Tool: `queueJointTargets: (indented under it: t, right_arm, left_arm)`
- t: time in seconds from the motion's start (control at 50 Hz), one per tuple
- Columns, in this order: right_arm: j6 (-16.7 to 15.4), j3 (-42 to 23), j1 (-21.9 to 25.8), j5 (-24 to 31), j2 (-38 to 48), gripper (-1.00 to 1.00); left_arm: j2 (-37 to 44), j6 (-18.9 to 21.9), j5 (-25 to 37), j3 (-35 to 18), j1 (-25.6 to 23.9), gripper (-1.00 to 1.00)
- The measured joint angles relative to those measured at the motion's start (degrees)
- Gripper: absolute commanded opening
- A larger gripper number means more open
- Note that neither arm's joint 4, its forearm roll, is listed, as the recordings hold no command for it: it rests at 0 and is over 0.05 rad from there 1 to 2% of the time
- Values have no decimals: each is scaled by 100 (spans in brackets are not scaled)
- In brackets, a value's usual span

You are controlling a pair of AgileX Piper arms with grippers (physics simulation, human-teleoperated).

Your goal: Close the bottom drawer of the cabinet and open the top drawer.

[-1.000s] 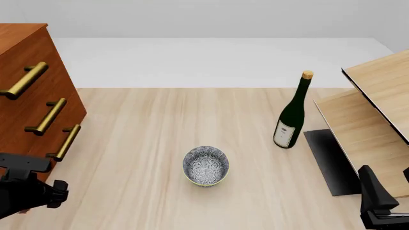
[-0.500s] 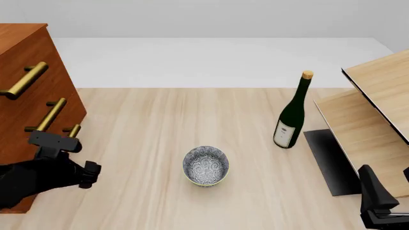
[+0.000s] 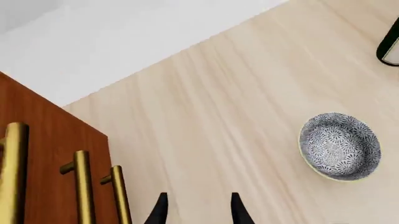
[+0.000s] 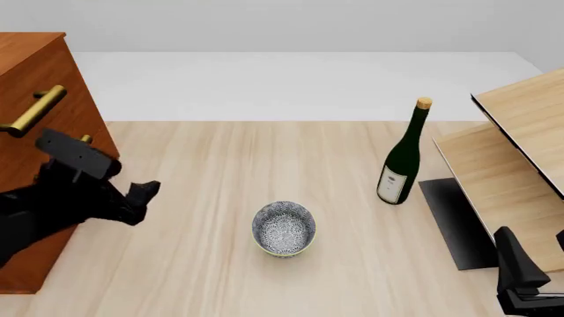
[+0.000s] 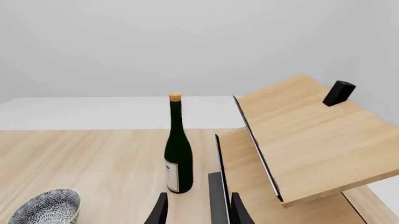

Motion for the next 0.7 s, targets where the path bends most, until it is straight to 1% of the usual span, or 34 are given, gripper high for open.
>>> queueJointTargets:
  t: [0.16,0.34,0.7]
  right_arm:
    - [0,0,1,12,-13,100]
    - [0,-1,1,32,-33,100]
    - [-3,-1,8,68,-71,100]
  left_arm:
    - [-482,1034,-286,92,-26,100]
    - [-783,2019,-654,177,23,100]
    - [-1034,3419,-1102,109,250,100]
